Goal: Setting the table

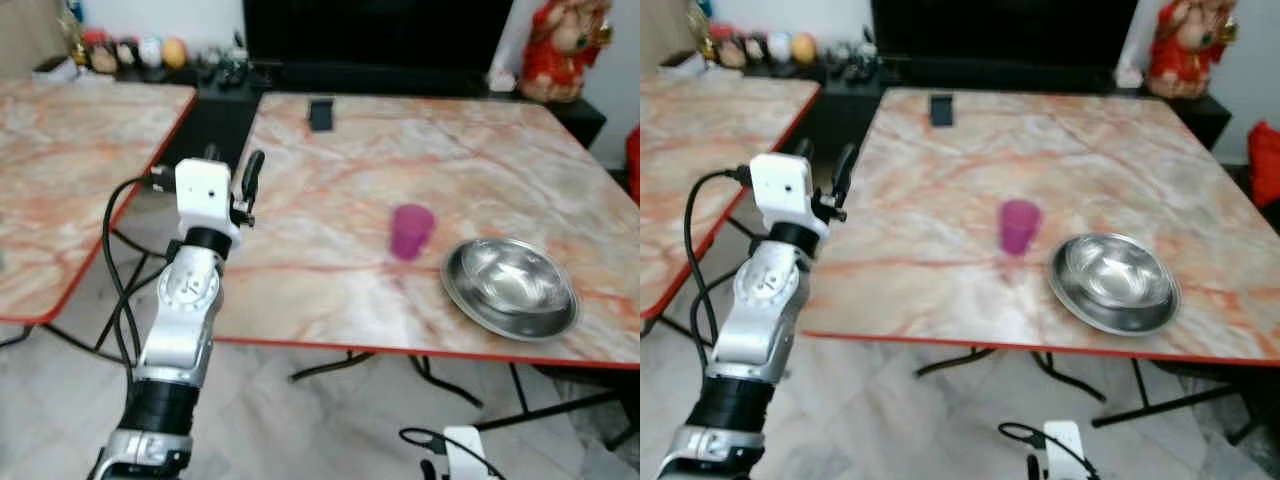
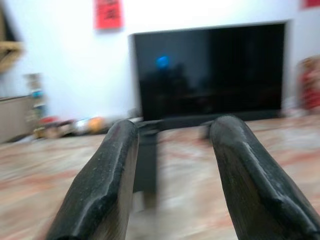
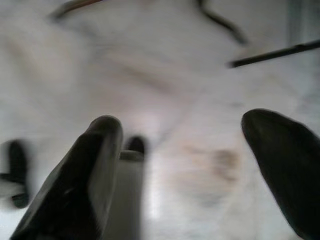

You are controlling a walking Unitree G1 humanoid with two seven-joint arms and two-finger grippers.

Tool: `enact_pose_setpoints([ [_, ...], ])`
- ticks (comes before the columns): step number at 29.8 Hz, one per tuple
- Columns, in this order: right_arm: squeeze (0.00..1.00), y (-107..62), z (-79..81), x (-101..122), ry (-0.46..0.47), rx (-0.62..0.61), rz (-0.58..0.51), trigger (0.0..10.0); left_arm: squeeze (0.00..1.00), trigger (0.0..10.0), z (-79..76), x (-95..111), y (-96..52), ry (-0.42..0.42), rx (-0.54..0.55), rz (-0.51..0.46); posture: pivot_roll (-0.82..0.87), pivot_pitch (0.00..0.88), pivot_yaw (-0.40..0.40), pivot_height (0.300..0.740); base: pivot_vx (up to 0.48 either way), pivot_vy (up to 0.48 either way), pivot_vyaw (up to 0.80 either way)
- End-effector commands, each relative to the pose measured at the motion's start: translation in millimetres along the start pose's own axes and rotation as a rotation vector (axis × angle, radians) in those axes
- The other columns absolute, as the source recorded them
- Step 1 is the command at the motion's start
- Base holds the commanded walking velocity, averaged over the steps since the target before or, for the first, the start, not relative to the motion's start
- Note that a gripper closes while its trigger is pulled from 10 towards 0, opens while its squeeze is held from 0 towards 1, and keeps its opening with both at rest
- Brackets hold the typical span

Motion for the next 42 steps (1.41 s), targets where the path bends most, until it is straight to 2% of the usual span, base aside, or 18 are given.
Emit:
enact_pose_setpoints([
  [1, 0.00, -0.3, -7.6, -1.7, 0.003, -0.018, 0.004, 10.0, 0.00, 10.0, -6.0, 8.4, 3.7, -0.014, -0.009, -0.025, -0.02, 0.000, -0.037, 0.740, 0.000, 0.480, 0.00],
  [16, 0.00, 0.0, -7.6, 0.0, -0.002, -0.009, -0.003, 10.0, 0.00, 10.0, -6.7, 8.7, 2.9, -0.006, -0.006, -0.023, -0.02, 0.000, -0.043, 0.740, 0.000, 0.476, 0.00],
  [29, 0.00, 0.0, -6.5, 0.7, -0.019, 0.003, -0.006, 10.0, 0.00, 10.0, -6.5, 9.9, 2.8, 0.009, -0.006, -0.030, -0.01, 0.000, -0.041, 0.740, 0.000, 0.000, 0.00],
  [37, 0.00, 0.1, -5.3, 1.5, -0.021, 0.011, -0.012, 10.0, 0.00, 10.0, -4.5, 9.6, 1.8, 0.020, 0.003, -0.027, -0.01, 0.000, -0.041, 0.740, 0.000, 0.000, 0.70],
  [42, 0.00, 0.0, -4.9, 1.5, -0.020, 0.014, -0.012, 10.0, 0.00, 10.0, 4.1, 4.6, -0.6, 0.035, 0.033, -0.005, -0.01, 0.000, -0.040, 0.740, 0.000, 0.000, 0.80],
])
Point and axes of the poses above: a point about 5 cm out from each wrist's last joint towards the gripper, its own y axis pointing out of the wrist towards the gripper, its own x axis along the axis of the wrist's last joint, z = x × y, the point moved 3 cm from there along y, pointing out of the wrist towards the gripper, and after that the axes turned 2 degrees about y, right-handed, at the moved point
